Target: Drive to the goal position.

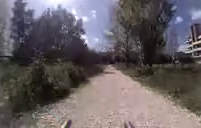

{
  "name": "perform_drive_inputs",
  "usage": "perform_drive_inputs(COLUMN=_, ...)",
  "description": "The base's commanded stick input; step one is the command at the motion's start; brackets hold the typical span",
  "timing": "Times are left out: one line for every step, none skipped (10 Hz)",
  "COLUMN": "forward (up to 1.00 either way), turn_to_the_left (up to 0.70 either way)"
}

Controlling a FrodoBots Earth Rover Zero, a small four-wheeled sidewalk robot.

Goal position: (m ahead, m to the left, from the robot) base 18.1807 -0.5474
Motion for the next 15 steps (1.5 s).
perform_drive_inputs(forward=0.85, turn_to_the_left=0.00)
perform_drive_inputs(forward=0.85, turn_to_the_left=0.00)
perform_drive_inputs(forward=0.85, turn_to_the_left=-0.15)
perform_drive_inputs(forward=0.85, turn_to_the_left=-0.34)
perform_drive_inputs(forward=0.85, turn_to_the_left=-0.30)
perform_drive_inputs(forward=0.85, turn_to_the_left=-0.16)
perform_drive_inputs(forward=0.85, turn_to_the_left=-0.01)
perform_drive_inputs(forward=0.85, turn_to_the_left=-0.14)
perform_drive_inputs(forward=0.85, turn_to_the_left=-0.32)
perform_drive_inputs(forward=0.85, turn_to_the_left=-0.33)
perform_drive_inputs(forward=0.85, turn_to_the_left=-0.13)
perform_drive_inputs(forward=0.85, turn_to_the_left=0.00)
perform_drive_inputs(forward=0.85, turn_to_the_left=0.00)
perform_drive_inputs(forward=0.85, turn_to_the_left=-0.18)
perform_drive_inputs(forward=0.85, turn_to_the_left=-0.24)
